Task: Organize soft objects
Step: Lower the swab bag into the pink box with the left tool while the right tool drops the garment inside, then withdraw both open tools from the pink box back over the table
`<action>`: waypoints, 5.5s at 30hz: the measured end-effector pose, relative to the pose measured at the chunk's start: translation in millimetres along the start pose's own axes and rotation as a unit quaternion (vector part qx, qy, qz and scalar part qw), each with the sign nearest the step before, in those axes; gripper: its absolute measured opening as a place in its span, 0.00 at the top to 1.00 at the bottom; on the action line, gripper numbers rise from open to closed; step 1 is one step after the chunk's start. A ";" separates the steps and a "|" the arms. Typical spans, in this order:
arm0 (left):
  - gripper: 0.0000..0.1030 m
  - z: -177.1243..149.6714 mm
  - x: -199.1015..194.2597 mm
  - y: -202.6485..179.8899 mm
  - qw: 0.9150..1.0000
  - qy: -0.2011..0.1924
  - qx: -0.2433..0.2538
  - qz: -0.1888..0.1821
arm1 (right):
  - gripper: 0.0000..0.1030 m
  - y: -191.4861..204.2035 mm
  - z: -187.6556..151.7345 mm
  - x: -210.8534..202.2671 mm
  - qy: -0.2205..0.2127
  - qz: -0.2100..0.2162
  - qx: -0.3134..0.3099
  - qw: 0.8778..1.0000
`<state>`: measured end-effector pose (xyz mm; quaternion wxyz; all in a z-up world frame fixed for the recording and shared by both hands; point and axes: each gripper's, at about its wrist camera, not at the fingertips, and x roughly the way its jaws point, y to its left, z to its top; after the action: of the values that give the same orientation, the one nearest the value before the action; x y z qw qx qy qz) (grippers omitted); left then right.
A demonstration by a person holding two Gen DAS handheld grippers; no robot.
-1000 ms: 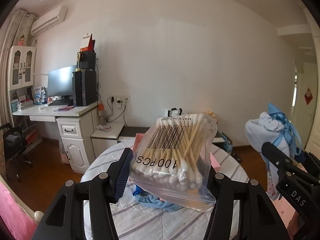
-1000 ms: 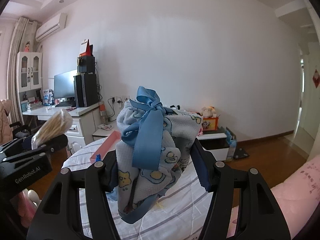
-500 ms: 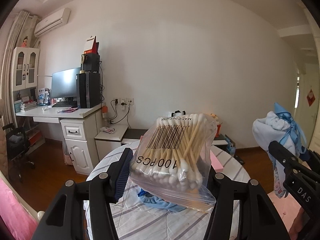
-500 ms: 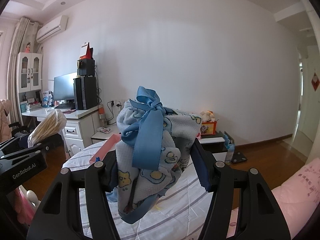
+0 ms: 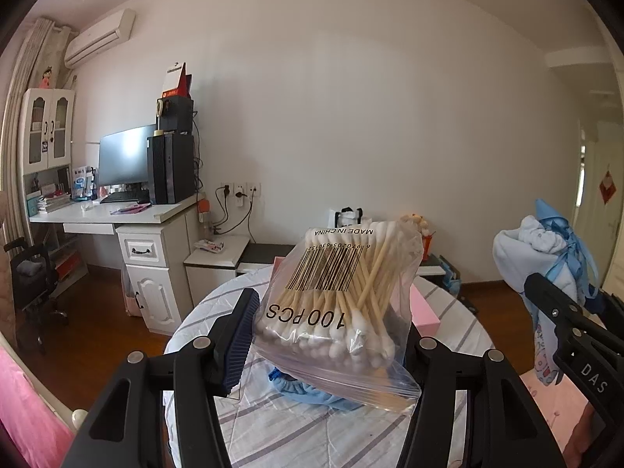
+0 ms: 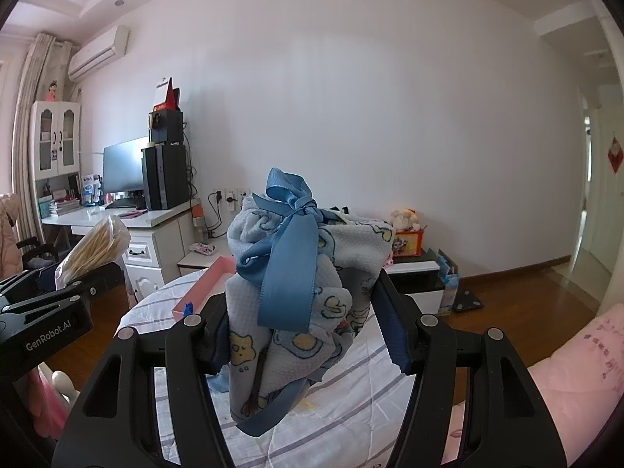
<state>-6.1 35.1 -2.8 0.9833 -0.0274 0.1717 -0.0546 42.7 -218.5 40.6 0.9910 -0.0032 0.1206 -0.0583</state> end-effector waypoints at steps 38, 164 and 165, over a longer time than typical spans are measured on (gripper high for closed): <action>0.47 109.1 321.8 -28.9 0.983 0.181 0.003 -0.004 | 0.43 3.0 -5.9 250.7 0.153 0.002 0.014 0.988; 0.00 74.8 28.7 -58.2 0.999 -0.033 0.023 0.035 | 0.00 21.0 22.8 7.9 -0.016 -0.024 -0.030 0.999; 0.00 74.4 30.0 -58.2 0.999 -0.031 0.022 0.035 | 0.00 20.8 22.5 9.8 -0.013 -0.024 -0.030 0.999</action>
<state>41.5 -23.6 61.3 0.9897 -0.0010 0.1410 -0.0233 59.9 -199.2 59.7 0.9903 -0.0366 0.1092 -0.0780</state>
